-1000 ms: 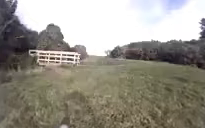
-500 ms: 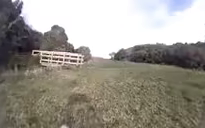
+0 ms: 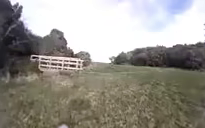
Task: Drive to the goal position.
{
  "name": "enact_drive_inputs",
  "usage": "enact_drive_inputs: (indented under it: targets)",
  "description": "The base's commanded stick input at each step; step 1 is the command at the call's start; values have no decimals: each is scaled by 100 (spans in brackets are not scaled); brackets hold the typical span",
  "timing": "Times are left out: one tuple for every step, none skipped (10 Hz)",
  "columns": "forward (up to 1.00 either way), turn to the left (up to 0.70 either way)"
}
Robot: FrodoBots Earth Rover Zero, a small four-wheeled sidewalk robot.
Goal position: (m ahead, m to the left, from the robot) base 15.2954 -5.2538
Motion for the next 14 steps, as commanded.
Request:
enact_drive_inputs:
  targets:
    - [85,0]
    - [85,0]
    - [85,0]
    - [85,0]
    - [85,0]
    - [85,0]
    - [85,0]
    - [85,0]
    - [85,0]
    - [85,0]
    - [85,0]
    - [85,0]
    - [85,0]
    - [85,0]
